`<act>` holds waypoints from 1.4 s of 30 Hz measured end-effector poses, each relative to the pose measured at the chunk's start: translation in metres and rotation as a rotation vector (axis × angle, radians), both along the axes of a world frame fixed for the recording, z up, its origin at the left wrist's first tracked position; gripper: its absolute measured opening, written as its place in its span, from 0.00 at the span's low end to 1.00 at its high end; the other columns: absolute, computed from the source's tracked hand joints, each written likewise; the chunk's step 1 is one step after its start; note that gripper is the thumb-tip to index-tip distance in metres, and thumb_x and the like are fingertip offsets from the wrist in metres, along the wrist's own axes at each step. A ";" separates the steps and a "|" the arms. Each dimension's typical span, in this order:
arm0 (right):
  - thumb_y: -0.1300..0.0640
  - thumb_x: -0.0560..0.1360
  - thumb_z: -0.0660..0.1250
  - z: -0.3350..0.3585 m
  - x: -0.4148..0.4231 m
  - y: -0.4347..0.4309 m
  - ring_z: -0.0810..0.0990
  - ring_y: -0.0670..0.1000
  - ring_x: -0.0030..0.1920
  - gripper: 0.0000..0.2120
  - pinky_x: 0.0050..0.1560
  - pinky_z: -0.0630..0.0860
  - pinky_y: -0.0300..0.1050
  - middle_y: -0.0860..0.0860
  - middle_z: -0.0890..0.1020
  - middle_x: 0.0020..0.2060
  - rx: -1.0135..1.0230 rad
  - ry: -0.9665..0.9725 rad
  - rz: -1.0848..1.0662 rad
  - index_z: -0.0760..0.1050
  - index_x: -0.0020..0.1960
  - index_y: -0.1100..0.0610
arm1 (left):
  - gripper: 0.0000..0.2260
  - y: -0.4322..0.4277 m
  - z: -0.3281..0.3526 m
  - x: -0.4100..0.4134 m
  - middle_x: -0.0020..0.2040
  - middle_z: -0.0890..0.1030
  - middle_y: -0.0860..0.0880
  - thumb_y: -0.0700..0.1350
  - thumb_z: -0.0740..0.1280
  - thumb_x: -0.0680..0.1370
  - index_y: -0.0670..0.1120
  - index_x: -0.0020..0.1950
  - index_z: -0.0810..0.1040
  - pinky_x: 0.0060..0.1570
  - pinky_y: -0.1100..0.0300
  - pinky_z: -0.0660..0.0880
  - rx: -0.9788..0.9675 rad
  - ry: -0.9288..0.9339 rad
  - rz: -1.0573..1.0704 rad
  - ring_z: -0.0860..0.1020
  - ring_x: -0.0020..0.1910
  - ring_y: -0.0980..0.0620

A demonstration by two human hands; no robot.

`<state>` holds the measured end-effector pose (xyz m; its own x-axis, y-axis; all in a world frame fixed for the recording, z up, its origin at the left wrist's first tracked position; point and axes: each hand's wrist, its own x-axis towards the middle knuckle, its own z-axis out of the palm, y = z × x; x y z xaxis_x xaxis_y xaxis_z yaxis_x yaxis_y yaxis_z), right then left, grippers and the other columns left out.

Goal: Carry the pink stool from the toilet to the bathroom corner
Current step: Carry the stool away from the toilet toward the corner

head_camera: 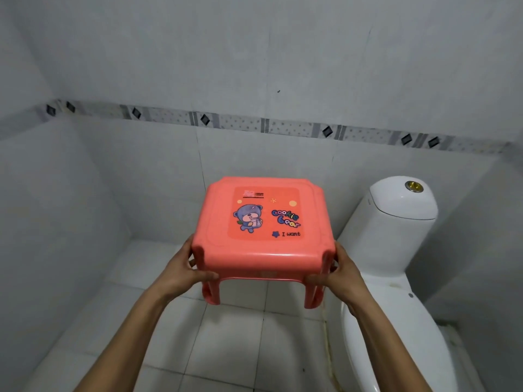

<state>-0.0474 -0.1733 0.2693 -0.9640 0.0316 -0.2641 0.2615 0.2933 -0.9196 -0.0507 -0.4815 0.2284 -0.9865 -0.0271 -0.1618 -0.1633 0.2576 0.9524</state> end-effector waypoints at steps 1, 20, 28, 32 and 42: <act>0.69 0.60 0.75 0.000 -0.002 0.001 0.73 0.54 0.56 0.43 0.58 0.74 0.54 0.52 0.75 0.59 0.006 -0.001 0.004 0.62 0.69 0.50 | 0.52 0.001 0.001 -0.001 0.64 0.73 0.47 0.43 0.77 0.50 0.50 0.72 0.59 0.45 0.68 0.72 0.002 0.002 0.006 0.73 0.61 0.48; 0.65 0.55 0.77 -0.006 -0.016 0.011 0.76 0.56 0.58 0.47 0.58 0.75 0.60 0.54 0.77 0.59 0.024 -0.009 0.044 0.62 0.70 0.49 | 0.48 0.014 -0.005 0.002 0.63 0.73 0.46 0.37 0.76 0.55 0.50 0.72 0.60 0.34 0.75 0.74 0.033 0.005 0.069 0.73 0.59 0.48; 0.63 0.57 0.78 -0.007 -0.027 -0.020 0.74 0.57 0.61 0.48 0.60 0.74 0.62 0.53 0.75 0.63 0.047 -0.014 0.038 0.59 0.71 0.49 | 0.47 -0.018 -0.003 -0.007 0.64 0.73 0.46 0.38 0.75 0.55 0.51 0.72 0.60 0.37 0.76 0.73 0.016 0.005 0.073 0.73 0.61 0.48; 0.65 0.57 0.77 -0.008 -0.032 -0.047 0.74 0.54 0.58 0.47 0.59 0.75 0.57 0.53 0.75 0.63 0.035 0.003 0.030 0.60 0.71 0.50 | 0.47 -0.047 -0.001 -0.014 0.64 0.72 0.46 0.35 0.76 0.58 0.51 0.72 0.59 0.36 0.76 0.73 0.009 -0.001 0.062 0.72 0.60 0.48; 0.65 0.58 0.77 -0.005 -0.047 -0.131 0.75 0.49 0.50 0.44 0.37 0.71 0.37 0.49 0.75 0.53 -0.032 0.057 0.017 0.63 0.69 0.52 | 0.49 -0.131 0.004 -0.041 0.64 0.72 0.48 0.40 0.76 0.54 0.52 0.72 0.59 0.45 0.66 0.73 0.007 -0.018 0.027 0.72 0.62 0.46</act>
<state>-0.0943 -0.3043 0.2640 -0.9779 0.0072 -0.2091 0.2034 0.2677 -0.9418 -0.0913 -0.6124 0.2325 -0.9823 -0.0522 -0.1801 -0.1874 0.2463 0.9509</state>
